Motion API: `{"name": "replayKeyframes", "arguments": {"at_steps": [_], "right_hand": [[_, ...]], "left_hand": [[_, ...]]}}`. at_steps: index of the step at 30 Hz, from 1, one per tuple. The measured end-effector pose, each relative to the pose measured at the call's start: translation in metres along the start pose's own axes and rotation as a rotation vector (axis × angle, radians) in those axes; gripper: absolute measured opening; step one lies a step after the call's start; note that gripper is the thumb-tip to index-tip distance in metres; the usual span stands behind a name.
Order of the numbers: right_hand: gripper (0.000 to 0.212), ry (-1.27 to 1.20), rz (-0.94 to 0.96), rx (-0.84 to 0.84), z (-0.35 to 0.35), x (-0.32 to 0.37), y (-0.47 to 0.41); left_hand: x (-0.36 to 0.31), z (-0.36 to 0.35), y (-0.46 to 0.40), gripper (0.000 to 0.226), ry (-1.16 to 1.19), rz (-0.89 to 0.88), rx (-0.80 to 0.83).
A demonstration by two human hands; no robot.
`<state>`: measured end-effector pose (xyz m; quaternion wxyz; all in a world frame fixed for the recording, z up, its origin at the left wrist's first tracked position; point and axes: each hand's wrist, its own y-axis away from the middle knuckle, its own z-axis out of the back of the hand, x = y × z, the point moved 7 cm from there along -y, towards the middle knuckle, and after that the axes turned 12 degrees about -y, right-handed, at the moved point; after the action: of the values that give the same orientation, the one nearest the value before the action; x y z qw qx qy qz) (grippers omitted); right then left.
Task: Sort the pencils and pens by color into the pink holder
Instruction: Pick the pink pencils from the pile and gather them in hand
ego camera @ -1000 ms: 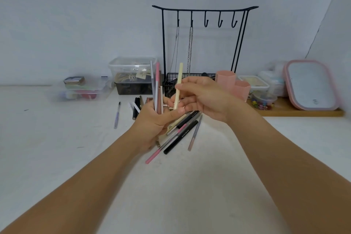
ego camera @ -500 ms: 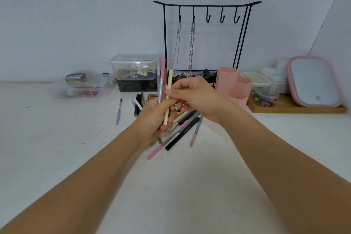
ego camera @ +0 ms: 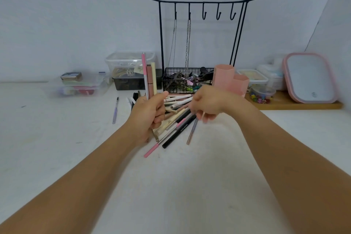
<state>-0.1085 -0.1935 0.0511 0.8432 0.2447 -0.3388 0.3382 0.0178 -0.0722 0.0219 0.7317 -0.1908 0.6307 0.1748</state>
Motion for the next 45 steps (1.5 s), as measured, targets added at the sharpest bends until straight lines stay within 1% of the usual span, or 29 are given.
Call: {"name": "replayKeyframes", "arguments": {"at_steps": [2,3,7,10,12,15,18,20,23,25,27,28,30,32,34,35,37,38,40,45], "right_hand": [[0.023,0.117,-0.079,0.032,-0.002,-0.014,-0.003],[0.021,0.139,-0.093,0.039,-0.002,-0.017,-0.003],[0.011,0.134,-0.028,0.075,0.0,-0.014,-0.003],[0.015,0.171,-0.035,0.183,-0.002,-0.014,0.0],[0.017,0.191,-0.055,0.244,-0.005,-0.018,0.002],[0.015,0.215,-0.035,0.255,-0.005,-0.02,0.0],[0.012,0.222,0.01,0.255,-0.004,-0.021,-0.001],[0.012,0.196,0.056,0.241,-0.002,-0.019,0.0],[0.008,0.107,0.167,0.17,0.011,-0.006,0.008],[0.004,-0.063,0.211,0.131,0.02,0.001,0.014],[0.011,-0.271,0.251,0.137,0.021,0.011,0.017],[0.013,-0.366,0.267,0.155,0.018,0.017,0.018],[0.012,-0.531,0.293,0.204,0.007,0.03,0.019],[0.009,-0.626,0.323,0.221,-0.004,0.041,0.018],[0.007,-0.609,0.352,0.193,-0.011,0.047,0.016],[0.006,-0.598,0.359,0.179,-0.013,0.049,0.016],[0.007,-0.607,0.352,0.159,-0.017,0.05,0.015],[0.007,-0.602,0.351,0.148,-0.018,0.05,0.015],[0.009,-0.542,0.359,0.114,-0.021,0.051,0.015],[0.018,-0.423,0.372,0.031,-0.023,0.058,0.016]], "left_hand": [[0.002,0.002,-0.001,0.058,0.003,0.015,-0.013],[0.004,0.002,-0.002,0.058,0.008,0.023,-0.014],[0.005,0.001,-0.002,0.058,0.02,0.033,-0.013],[0.003,0.002,-0.001,0.058,0.018,0.029,-0.027],[0.003,0.002,0.0,0.051,0.021,0.027,-0.039],[0.003,0.003,0.002,0.044,0.013,0.038,-0.048],[0.002,0.002,0.003,0.043,0.009,0.044,-0.045],[0.002,0.002,0.002,0.043,0.021,0.05,-0.048],[0.001,0.003,0.003,0.045,0.044,0.057,-0.063],[0.0,0.003,0.003,0.046,0.048,0.048,-0.065],[-0.003,0.003,0.003,0.046,0.056,0.021,-0.048],[-0.004,0.001,0.004,0.046,0.064,-0.008,-0.021],[-0.007,-0.003,0.004,0.044,0.063,-0.081,0.047],[-0.01,-0.009,0.006,0.041,0.031,-0.153,0.108],[-0.011,-0.01,0.008,0.047,-0.006,-0.183,0.13],[-0.012,-0.011,0.009,0.045,-0.027,-0.196,0.139],[-0.014,-0.012,0.012,0.024,-0.089,-0.206,0.134],[-0.014,-0.012,0.011,0.02,-0.127,-0.202,0.119],[-0.012,-0.01,0.01,0.019,-0.177,-0.202,0.076],[-0.013,-0.004,0.008,0.011,-0.185,-0.206,-0.003]]}}
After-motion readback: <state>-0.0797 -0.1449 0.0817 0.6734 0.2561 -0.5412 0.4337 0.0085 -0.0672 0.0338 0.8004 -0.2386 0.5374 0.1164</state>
